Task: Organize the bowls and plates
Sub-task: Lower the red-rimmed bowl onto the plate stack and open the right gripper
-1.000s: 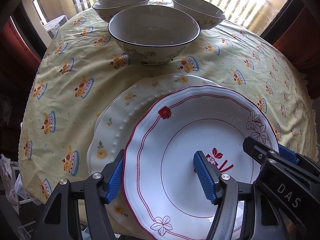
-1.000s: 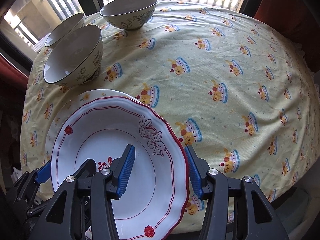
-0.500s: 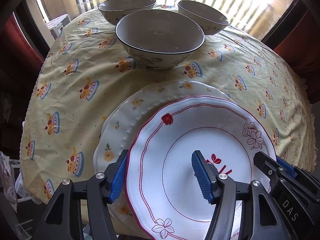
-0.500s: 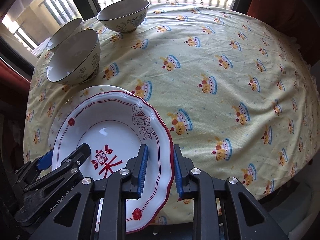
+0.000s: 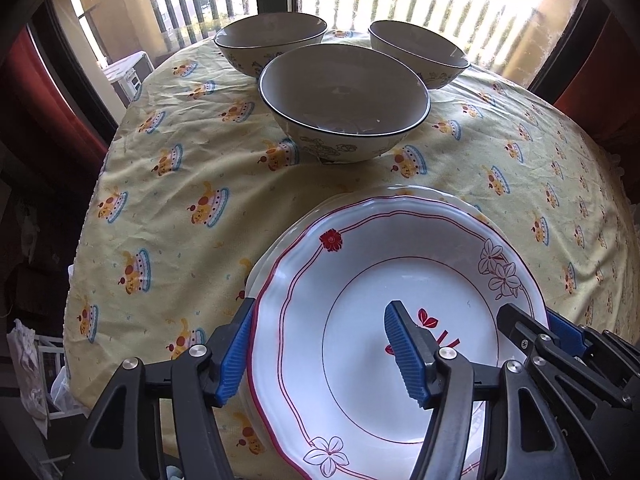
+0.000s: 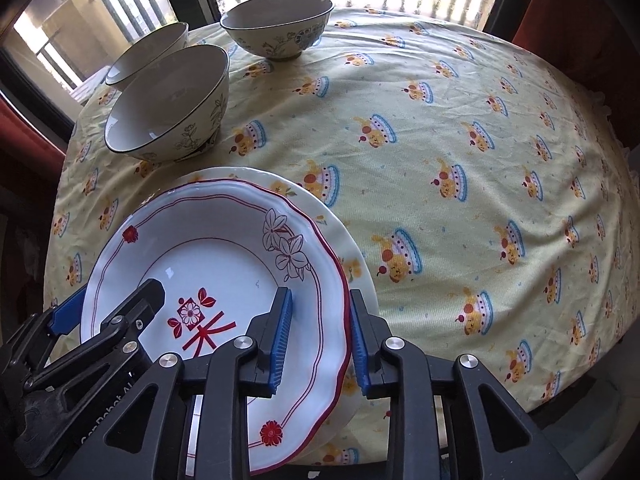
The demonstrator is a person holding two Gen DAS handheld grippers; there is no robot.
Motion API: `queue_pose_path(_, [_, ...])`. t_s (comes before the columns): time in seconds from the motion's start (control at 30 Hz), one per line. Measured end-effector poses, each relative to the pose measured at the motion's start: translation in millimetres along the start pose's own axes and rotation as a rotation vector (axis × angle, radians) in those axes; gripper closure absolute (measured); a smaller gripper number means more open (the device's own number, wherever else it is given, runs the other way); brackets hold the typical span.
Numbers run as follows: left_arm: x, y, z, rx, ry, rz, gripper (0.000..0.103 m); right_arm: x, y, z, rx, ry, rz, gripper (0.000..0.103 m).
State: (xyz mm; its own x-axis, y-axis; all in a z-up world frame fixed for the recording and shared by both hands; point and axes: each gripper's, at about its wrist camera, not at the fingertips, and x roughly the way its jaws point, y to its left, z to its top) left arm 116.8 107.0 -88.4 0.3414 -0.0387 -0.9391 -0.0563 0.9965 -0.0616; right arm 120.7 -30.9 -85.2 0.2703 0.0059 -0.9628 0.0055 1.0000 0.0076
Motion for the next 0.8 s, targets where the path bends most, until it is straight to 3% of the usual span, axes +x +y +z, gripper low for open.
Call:
queue_pose_path(0.2, [0.0,-6.9,-5.5,0.055,-0.025,0.006,0.036,1.2,7.2,-5.8,-0.021,-0.015,-0.07,0.068])
queue_pose_path(0.37, [-1.7,-1.1,-5.4,0.048,-0.021,-0.024,0.034,0.0,2.9,-7.7,0.0,-0.017,-0.046,0.066])
queue_pose_path(0.43, [-1.5,4.9,-3.2,0.032,-0.007,-0.043,0.031,-0.9,0.4,-8.2,0.015,-0.01,-0.032,0.06])
queue_pose_path(0.6, [-9.1,17.6,8.8,0.024,-0.016,-0.055,0.019,-16.6,-7.0,-1.6,0.065,-0.046,-0.01,0.032])
queue_pose_path(0.8, [-18.0,25.6,38.3,0.008,-0.059,-0.05,0.015,-33.4,2.2,23.8,0.046,-0.116,0.006,0.032])
